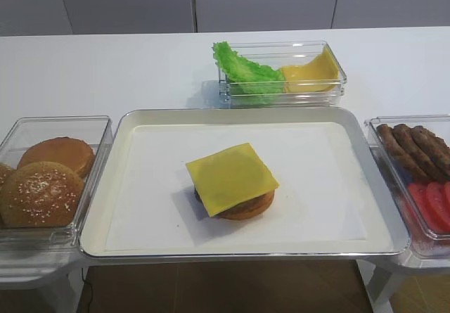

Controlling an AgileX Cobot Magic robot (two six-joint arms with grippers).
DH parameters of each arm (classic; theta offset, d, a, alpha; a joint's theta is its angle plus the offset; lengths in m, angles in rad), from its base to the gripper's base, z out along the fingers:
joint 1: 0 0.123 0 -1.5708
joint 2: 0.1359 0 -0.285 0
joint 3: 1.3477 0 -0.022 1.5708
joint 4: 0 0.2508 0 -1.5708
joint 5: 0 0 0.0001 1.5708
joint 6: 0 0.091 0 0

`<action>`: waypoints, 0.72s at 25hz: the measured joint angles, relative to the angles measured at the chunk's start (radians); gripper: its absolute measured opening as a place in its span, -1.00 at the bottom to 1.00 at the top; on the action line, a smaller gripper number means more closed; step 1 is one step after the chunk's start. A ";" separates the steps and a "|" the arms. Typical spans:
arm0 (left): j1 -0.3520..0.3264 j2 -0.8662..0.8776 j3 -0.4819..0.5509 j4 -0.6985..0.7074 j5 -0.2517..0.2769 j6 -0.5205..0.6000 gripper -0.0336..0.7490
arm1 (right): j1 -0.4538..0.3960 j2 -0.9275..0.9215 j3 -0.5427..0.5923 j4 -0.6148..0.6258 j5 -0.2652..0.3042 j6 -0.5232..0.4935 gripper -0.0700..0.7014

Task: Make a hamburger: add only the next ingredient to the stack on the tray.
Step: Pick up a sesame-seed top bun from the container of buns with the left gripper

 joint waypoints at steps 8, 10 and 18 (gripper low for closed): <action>0.003 0.100 -0.006 -0.050 0.025 0.086 0.31 | 0.000 0.000 0.000 0.000 -0.002 0.000 0.40; 0.003 0.122 -0.006 -0.090 0.034 0.112 0.31 | 0.000 0.000 0.000 0.000 -0.002 0.000 0.40; 0.003 0.164 -0.006 -0.121 0.046 0.137 0.30 | 0.000 0.000 0.000 0.000 -0.002 0.000 0.40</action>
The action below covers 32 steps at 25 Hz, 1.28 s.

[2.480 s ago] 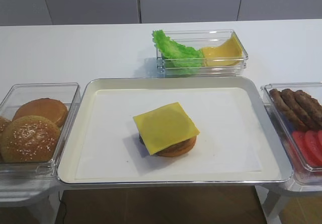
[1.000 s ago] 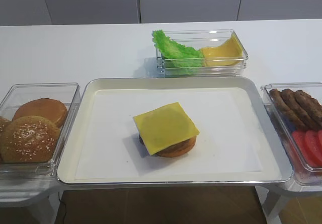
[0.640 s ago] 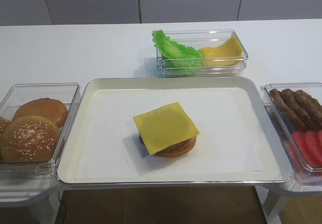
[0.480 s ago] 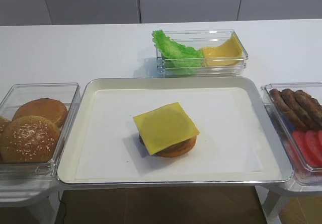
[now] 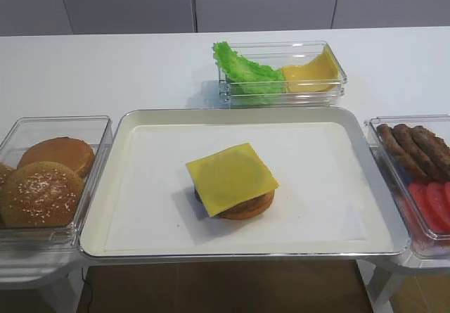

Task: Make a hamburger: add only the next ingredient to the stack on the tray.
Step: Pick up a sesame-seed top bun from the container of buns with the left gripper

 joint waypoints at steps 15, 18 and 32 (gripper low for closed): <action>0.000 0.000 -0.041 0.026 0.018 0.000 -0.41 | 0.000 0.000 0.000 0.000 0.000 0.000 0.40; 0.000 0.000 -0.049 0.037 0.030 0.000 -0.45 | 0.000 0.000 0.000 0.000 0.000 0.000 0.40; 0.000 0.000 -0.089 0.018 0.098 0.004 -0.59 | 0.000 0.000 0.000 0.000 0.000 0.000 0.40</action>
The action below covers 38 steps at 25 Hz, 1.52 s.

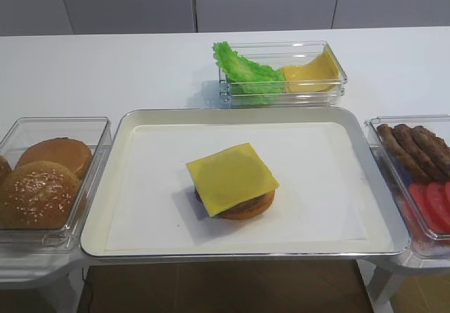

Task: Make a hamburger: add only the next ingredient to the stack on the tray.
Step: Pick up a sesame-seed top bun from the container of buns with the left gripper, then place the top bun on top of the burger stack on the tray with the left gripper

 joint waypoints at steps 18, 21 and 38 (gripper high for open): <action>-0.065 0.001 -0.261 -0.284 0.045 -0.074 -0.61 | 0.000 0.000 0.000 0.000 0.000 0.000 0.40; -0.178 0.001 -0.261 -0.292 0.045 -0.076 -0.61 | 0.000 0.000 0.000 0.000 0.000 0.000 0.40; -0.700 0.002 -0.177 -0.342 -0.191 -0.302 -0.62 | 0.000 0.000 0.000 0.000 0.000 0.000 0.40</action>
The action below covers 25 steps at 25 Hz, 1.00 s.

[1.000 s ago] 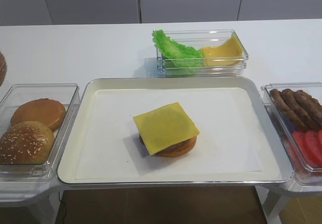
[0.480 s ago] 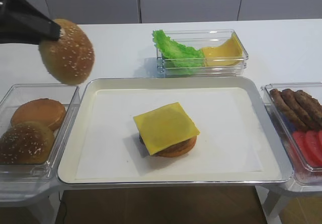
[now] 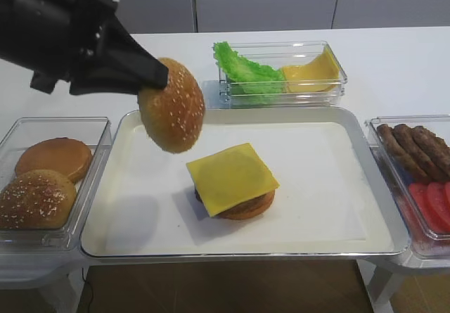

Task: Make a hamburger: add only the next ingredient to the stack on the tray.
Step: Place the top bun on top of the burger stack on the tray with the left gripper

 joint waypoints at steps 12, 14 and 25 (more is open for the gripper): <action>-0.055 0.002 0.253 -0.518 -0.226 0.256 -0.63 | 0.000 0.000 0.000 0.000 0.000 0.000 0.40; -0.055 0.002 0.279 -0.550 -0.230 0.276 -0.63 | 0.000 0.000 0.000 0.000 0.000 0.000 0.40; -0.120 0.030 0.326 -0.752 -0.243 0.399 -0.63 | 0.000 0.000 0.000 0.000 0.000 0.000 0.40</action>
